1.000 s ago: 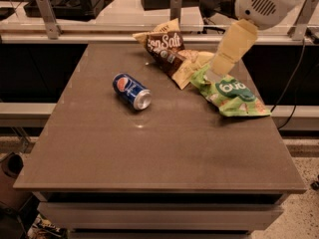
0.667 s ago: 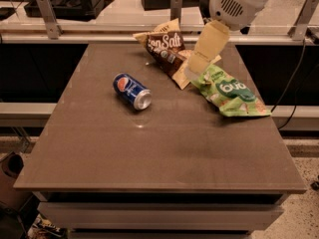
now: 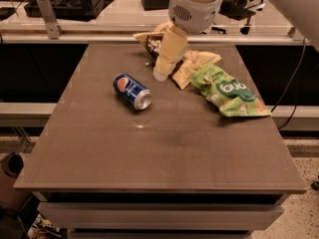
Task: Place pepsi can upright
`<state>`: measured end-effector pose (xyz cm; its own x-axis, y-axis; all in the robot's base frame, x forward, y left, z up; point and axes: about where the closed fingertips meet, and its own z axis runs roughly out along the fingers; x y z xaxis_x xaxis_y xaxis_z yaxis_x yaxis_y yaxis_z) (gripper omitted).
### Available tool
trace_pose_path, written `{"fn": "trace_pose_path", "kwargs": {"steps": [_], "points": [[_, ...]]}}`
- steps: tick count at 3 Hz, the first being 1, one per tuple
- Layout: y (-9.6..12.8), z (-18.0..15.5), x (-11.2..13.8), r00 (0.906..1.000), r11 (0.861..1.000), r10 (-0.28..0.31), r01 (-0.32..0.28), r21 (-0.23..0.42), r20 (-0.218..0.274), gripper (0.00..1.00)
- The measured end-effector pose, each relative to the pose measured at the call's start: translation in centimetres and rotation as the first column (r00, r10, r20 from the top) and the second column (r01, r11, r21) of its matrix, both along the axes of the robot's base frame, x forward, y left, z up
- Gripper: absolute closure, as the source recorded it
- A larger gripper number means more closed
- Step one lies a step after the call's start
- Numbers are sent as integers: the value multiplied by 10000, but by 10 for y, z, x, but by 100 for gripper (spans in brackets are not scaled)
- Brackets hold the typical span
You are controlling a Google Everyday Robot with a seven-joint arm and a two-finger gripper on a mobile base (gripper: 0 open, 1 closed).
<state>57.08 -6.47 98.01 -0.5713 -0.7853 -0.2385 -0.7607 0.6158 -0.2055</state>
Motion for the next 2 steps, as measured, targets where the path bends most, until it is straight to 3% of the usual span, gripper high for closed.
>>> {"fn": "trace_pose_path", "kwargs": {"steps": [2], "points": [[35, -16, 29, 9953, 9945, -907, 887, -559, -345, 0]]}}
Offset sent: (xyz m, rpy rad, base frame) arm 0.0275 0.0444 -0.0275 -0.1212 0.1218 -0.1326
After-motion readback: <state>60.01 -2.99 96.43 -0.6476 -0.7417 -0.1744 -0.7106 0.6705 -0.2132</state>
